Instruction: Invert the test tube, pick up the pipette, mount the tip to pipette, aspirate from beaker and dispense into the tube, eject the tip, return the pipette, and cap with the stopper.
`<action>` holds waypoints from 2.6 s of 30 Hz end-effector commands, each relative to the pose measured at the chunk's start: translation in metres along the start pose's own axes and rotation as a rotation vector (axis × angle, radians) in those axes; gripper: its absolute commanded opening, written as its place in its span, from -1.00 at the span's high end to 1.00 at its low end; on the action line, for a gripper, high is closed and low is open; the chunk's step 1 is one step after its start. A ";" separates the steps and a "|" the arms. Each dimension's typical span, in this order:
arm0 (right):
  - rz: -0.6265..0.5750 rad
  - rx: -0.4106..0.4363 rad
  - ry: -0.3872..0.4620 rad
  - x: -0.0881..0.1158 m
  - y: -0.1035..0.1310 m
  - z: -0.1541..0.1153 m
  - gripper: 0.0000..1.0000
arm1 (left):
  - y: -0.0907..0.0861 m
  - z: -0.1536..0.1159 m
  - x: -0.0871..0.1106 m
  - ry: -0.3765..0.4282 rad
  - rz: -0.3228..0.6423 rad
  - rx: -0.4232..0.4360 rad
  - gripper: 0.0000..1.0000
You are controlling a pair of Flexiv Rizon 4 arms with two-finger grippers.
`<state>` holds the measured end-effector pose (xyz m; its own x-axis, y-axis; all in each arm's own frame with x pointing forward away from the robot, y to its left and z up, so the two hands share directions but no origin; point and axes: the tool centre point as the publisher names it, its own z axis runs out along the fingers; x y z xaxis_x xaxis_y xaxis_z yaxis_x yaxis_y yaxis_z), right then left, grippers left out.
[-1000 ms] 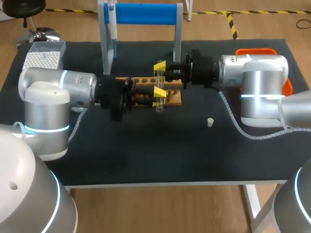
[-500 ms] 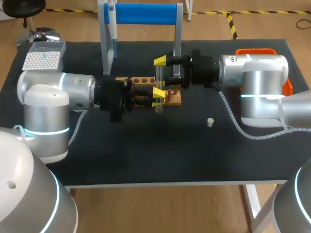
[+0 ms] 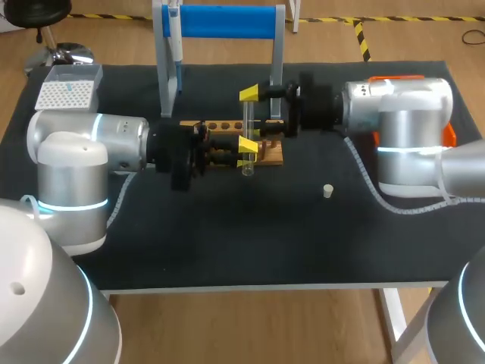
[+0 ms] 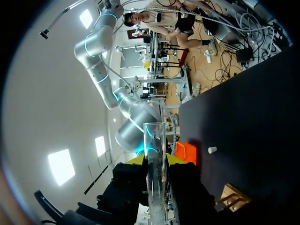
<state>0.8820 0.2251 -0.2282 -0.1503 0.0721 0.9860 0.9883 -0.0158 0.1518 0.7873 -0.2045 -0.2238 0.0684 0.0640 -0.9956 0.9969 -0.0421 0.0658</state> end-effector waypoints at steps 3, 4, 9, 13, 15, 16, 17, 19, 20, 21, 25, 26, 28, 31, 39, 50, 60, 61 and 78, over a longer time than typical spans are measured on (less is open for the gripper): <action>-0.205 -0.025 -0.140 0.012 -0.002 -0.042 -1.00 | 0.000 0.000 -0.001 0.002 0.001 -0.001 1.00; -0.236 -0.034 -0.153 0.012 -0.001 -0.049 -1.00 | 0.000 0.000 -0.001 0.002 0.001 -0.001 1.00; -0.461 -0.049 -0.209 0.012 0.001 -0.079 -1.00 | 0.000 0.000 -0.001 0.002 0.001 -0.001 1.00; -0.573 -0.087 -0.274 0.005 0.000 -0.097 -1.00 | 0.000 0.000 -0.001 0.002 0.001 -0.001 1.00; -0.573 -0.087 -0.274 0.005 0.000 -0.097 -1.00 | 0.000 0.000 -0.001 0.002 0.001 -0.001 1.00; -0.573 -0.087 -0.274 0.005 0.000 -0.097 -1.00 | 0.000 0.000 -0.001 0.002 0.001 -0.001 1.00; -0.573 -0.087 -0.274 0.005 0.000 -0.097 -1.00 | 0.000 0.000 -0.001 0.002 0.001 -0.001 1.00; -0.573 -0.087 -0.274 0.005 0.000 -0.097 -1.00 | 0.000 0.000 -0.001 0.002 0.001 -0.001 1.00; -0.573 -0.087 -0.274 0.005 0.000 -0.097 -1.00 | 0.000 0.000 -0.001 0.002 0.001 -0.001 1.00; -0.573 -0.087 -0.274 0.005 0.000 -0.097 -1.00 | 0.000 0.000 -0.001 0.002 0.001 -0.001 1.00; -0.573 -0.087 -0.274 0.005 0.000 -0.097 -1.00 | 0.000 0.000 -0.001 0.002 0.001 -0.001 1.00; -0.573 -0.087 -0.274 0.005 0.000 -0.097 -1.00 | 0.000 0.000 -0.001 0.002 0.001 -0.001 1.00; -0.573 -0.087 -0.274 0.005 0.000 -0.097 -1.00 | 0.000 0.000 -0.001 0.002 0.001 -0.001 1.00; -0.620 -0.060 -0.331 -0.002 -0.001 -0.094 -1.00 | 0.000 0.000 -0.001 0.002 0.001 -0.001 1.00; -0.803 0.052 -0.508 -0.028 -0.007 -0.099 -1.00 | 0.000 0.000 -0.001 0.002 0.001 -0.001 1.00; -0.988 0.123 -0.613 -0.048 -0.003 -0.090 -1.00 | 0.000 0.000 -0.001 0.002 0.001 -0.001 1.00; -1.080 0.117 -0.636 -0.067 0.008 -0.082 -1.00 | 0.000 0.000 -0.001 0.002 0.001 -0.001 1.00; -1.088 0.114 -0.640 -0.069 0.010 -0.081 -1.00 | 0.000 0.000 -0.001 0.002 0.001 -0.001 1.00; -1.114 0.069 -0.602 -0.093 0.026 -0.067 -1.00 | 0.000 0.000 -0.001 0.002 0.001 -0.001 1.00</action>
<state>0.9145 0.1478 -0.3042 -0.8780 0.4589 0.1360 0.3440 0.4074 0.8460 0.7872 -0.2044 -0.2238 0.0684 0.0640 -0.9956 0.9969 -0.0420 0.0658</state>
